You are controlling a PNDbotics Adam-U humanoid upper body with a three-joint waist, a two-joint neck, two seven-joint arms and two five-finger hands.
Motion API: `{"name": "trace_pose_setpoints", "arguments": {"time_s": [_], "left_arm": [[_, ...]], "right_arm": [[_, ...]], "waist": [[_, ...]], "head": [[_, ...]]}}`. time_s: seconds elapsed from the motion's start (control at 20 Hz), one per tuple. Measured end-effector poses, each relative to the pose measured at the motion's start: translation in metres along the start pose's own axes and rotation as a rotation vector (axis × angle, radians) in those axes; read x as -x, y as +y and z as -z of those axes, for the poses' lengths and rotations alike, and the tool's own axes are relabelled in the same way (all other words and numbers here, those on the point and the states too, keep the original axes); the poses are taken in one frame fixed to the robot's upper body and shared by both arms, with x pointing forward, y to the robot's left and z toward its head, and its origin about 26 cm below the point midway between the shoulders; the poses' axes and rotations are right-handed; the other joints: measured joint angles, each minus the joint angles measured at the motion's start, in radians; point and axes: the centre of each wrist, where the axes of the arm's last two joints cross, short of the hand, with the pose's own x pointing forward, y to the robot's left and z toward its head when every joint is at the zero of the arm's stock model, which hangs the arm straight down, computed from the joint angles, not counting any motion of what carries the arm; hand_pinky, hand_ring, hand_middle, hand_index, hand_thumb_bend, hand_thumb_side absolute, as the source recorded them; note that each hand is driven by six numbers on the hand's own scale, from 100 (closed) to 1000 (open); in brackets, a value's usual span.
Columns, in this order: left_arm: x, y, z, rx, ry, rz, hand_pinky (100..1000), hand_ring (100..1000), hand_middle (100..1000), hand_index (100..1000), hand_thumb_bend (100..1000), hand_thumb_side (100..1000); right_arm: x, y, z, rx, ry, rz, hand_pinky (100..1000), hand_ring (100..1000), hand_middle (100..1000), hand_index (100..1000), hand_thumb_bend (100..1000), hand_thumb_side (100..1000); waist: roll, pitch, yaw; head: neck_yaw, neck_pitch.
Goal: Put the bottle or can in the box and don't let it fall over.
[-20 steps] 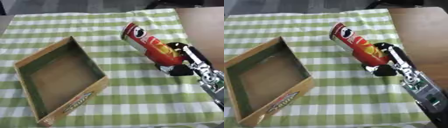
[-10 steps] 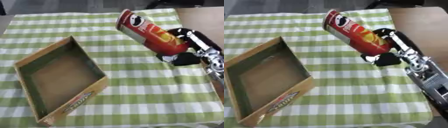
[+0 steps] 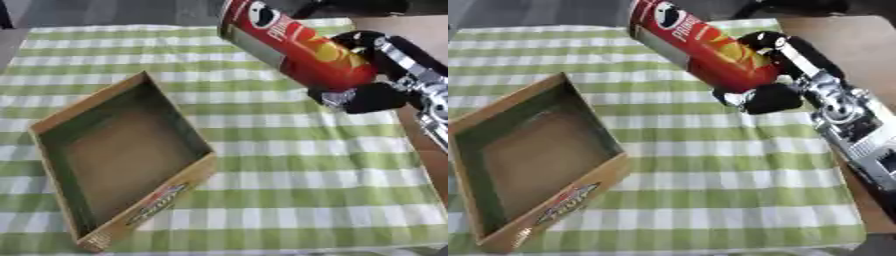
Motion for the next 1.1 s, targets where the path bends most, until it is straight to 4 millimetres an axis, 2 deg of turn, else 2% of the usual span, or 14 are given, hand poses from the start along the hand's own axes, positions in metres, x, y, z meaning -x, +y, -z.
{"name": "trace_pose_setpoints", "arguments": {"time_s": [0.5,0.8,1.1], "left_arm": [[0.001,0.0,-0.001,0.001,0.002,0.006,544,570,619,715,100,700],[0.001,0.001,-0.001,0.0,0.0,0.011,545,569,619,715,100,700],[0.001,0.001,-0.001,-0.001,0.0,0.012,546,570,620,716,100,699]], "right_arm": [[-0.054,0.014,0.024,-0.111,-0.154,0.02,100,293,170,434,100,100],[-0.086,0.034,0.035,-0.185,-0.211,0.027,100,296,173,438,100,100],[-0.107,0.062,0.056,-0.25,-0.25,0.03,100,298,175,441,100,100]], "waist": [[-0.011,-0.001,0.008],[-0.011,-0.002,0.014],[-0.011,-0.004,0.024]], "head": [[-0.004,0.004],[-0.008,0.008],[-0.019,0.008]]}}
